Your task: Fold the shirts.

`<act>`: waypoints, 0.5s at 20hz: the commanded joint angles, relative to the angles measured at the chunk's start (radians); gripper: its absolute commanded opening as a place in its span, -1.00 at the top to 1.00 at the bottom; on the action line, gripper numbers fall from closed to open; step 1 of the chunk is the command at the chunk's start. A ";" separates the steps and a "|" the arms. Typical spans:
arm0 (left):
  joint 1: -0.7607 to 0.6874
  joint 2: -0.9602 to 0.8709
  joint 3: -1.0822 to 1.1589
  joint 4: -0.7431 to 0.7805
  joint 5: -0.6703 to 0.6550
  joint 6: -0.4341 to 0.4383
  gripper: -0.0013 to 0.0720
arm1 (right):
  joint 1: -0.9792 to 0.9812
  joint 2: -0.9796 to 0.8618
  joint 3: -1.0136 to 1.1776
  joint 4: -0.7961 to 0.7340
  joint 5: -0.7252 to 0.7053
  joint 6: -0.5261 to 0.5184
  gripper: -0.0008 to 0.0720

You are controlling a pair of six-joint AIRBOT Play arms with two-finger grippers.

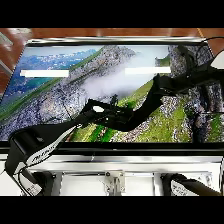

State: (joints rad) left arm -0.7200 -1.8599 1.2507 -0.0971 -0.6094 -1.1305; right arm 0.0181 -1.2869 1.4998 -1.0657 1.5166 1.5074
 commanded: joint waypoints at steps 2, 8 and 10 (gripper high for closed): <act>0.110 0.068 -0.003 -0.015 0.026 0.075 0.88 | 0.172 0.010 0.000 -0.111 -0.019 0.021 0.77; 0.476 0.441 -0.012 0.428 0.014 0.007 0.88 | 0.430 -0.121 -0.001 -0.182 -0.241 0.050 0.77; 0.592 0.574 -0.012 0.434 -0.014 0.008 0.88 | 0.498 -0.210 -0.001 -0.174 -0.349 0.053 0.77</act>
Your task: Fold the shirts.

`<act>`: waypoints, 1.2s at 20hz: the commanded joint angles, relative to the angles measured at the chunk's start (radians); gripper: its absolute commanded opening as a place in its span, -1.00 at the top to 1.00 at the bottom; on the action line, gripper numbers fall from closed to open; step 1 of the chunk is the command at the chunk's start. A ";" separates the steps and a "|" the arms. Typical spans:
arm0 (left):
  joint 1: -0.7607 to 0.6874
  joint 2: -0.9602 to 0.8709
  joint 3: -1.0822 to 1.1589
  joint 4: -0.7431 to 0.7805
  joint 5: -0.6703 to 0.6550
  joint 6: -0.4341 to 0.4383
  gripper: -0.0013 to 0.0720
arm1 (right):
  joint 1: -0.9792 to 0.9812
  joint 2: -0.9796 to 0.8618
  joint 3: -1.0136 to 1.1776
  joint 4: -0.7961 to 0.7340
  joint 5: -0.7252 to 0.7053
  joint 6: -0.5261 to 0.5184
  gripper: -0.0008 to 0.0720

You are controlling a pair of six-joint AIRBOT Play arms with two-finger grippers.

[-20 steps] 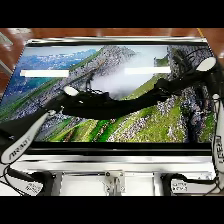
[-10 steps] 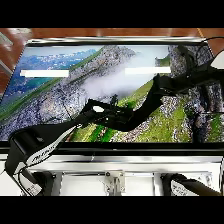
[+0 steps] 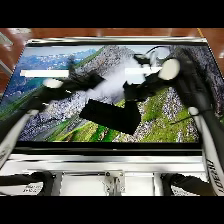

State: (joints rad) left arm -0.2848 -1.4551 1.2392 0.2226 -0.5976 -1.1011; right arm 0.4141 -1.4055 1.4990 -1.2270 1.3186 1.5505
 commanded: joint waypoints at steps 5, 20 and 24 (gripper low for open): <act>0.333 0.477 0.000 0.115 -0.132 -0.022 0.87 | 0.229 -0.325 0.000 0.248 -0.462 0.009 0.75; 0.367 0.640 -0.001 0.254 -0.331 -0.023 0.87 | -0.249 -0.176 -0.175 -0.046 0.169 0.116 -0.90; 0.367 0.640 -0.001 0.323 -0.375 -0.094 0.87 | -0.275 -0.177 -0.415 0.326 -0.169 0.040 -0.90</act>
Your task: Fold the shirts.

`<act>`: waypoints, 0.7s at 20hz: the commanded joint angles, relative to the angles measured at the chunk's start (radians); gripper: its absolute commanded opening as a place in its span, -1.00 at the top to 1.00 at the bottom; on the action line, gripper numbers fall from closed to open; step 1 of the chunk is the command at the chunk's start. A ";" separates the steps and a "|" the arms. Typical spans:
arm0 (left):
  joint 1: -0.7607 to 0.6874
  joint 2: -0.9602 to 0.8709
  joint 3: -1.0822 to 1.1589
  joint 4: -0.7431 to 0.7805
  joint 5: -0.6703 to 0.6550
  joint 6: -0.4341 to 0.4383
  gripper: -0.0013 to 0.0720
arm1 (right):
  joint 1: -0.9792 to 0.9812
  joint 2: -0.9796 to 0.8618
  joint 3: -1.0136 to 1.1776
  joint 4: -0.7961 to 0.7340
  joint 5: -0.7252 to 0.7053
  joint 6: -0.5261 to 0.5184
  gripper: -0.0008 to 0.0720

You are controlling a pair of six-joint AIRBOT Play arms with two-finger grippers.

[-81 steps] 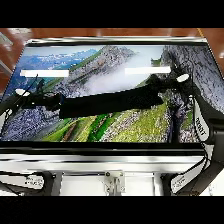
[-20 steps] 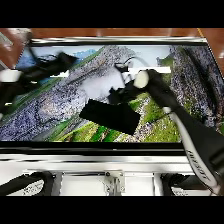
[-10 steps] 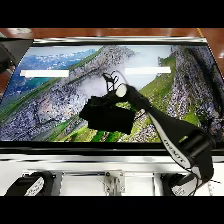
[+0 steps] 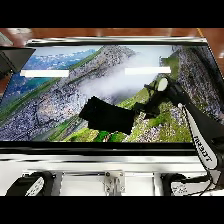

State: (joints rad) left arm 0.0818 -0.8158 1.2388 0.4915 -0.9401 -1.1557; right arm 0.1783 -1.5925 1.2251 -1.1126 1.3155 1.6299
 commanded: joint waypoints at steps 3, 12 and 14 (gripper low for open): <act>0.001 0.001 0.000 0.102 -0.048 -0.073 0.87 | 0.011 -0.025 -0.189 0.292 -0.243 -0.091 -0.90; 0.000 0.001 0.000 0.102 -0.064 -0.099 0.87 | -0.032 -0.105 -0.140 0.472 -0.286 -0.303 0.78; -0.008 0.002 0.000 0.102 -0.105 -0.099 0.87 | -0.118 -0.105 -0.077 0.402 -0.248 -0.314 0.78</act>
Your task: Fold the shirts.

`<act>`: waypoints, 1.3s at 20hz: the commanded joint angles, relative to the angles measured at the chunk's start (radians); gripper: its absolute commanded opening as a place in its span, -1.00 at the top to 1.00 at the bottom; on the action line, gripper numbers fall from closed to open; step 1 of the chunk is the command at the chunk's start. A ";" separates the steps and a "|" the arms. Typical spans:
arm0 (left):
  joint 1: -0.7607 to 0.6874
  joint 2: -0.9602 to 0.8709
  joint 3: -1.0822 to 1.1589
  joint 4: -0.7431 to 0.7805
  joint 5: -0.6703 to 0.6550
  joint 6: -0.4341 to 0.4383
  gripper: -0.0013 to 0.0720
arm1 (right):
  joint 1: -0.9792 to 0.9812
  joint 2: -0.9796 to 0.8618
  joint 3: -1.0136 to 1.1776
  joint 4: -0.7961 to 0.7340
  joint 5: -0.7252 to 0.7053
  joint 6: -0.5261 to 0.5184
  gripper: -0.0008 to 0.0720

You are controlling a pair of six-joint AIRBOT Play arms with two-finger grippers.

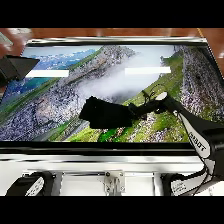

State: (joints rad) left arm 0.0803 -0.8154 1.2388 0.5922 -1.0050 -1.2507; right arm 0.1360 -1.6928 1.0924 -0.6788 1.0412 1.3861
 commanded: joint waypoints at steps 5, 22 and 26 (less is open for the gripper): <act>-0.124 0.001 -0.001 0.102 -0.069 -0.145 0.87 | -0.449 0.056 0.169 -0.137 0.084 -0.063 0.77; -0.475 -0.124 -0.001 0.502 0.055 -0.443 0.87 | -1.517 0.326 -0.113 -0.537 0.269 -0.037 0.78; -0.490 -0.134 -0.001 0.505 0.075 -0.441 0.87 | -1.522 0.330 -0.200 -0.536 0.277 -0.028 0.78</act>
State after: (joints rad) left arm -0.3935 -0.9390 1.2385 1.0908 -0.9504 -1.6985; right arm -1.3632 -1.3762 0.9535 -1.1950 1.3113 1.3502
